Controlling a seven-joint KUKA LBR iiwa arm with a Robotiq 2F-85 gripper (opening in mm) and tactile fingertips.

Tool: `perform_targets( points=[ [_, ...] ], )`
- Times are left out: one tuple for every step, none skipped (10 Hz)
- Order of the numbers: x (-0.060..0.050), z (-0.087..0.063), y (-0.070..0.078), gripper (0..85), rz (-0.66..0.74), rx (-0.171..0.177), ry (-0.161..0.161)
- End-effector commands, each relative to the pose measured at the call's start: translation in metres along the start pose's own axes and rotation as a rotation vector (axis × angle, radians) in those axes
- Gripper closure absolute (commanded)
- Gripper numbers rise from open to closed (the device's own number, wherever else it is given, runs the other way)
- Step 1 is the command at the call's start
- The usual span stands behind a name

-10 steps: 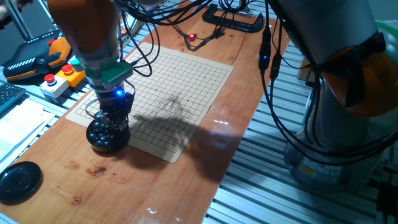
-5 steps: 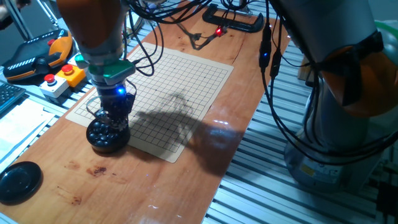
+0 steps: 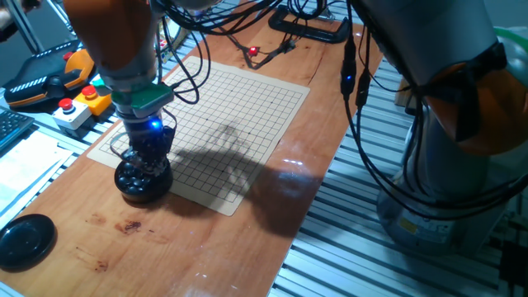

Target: Play the first move as black on the 3-4 point in the upper right corner of the Go board

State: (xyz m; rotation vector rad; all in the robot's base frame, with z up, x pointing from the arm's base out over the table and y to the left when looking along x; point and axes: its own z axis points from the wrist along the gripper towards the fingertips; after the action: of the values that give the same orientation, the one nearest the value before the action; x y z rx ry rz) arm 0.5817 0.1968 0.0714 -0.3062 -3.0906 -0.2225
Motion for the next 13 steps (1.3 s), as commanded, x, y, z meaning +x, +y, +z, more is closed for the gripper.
perform_targets(
  points=[
    [-0.0006,0.0007,0.0009,84.3,0.003,-0.014,-0.005],
    [-0.001,0.0007,0.0025,84.3,0.005,-0.034,-0.018],
    [-0.001,0.0003,0.0038,84.3,0.007,-0.055,-0.034],
    [-0.0007,0.0,0.0035,84.3,0.006,-0.064,-0.051],
    [-0.0005,0.0,0.0034,84.3,0.009,-0.071,-0.068],
    [-0.0008,0.0006,0.0035,84.3,0.011,-0.069,-0.07],
    [-0.0011,0.0013,0.004,84.3,0.012,-0.067,-0.069],
    [-0.0013,0.0022,0.0042,84.3,0.015,-0.066,-0.064],
    [-0.0018,0.0026,0.0041,84.3,0.026,-0.064,-0.053],
    [-0.0024,0.0032,0.004,84.3,0.032,-0.067,-0.05],
    [-0.0029,0.0033,0.004,84.3,0.041,-0.073,-0.048],
    [-0.0034,0.0039,0.0046,84.3,0.053,-0.086,-0.043],
    [-0.0041,0.0044,0.0051,84.3,0.063,-0.092,-0.041]
  ],
)
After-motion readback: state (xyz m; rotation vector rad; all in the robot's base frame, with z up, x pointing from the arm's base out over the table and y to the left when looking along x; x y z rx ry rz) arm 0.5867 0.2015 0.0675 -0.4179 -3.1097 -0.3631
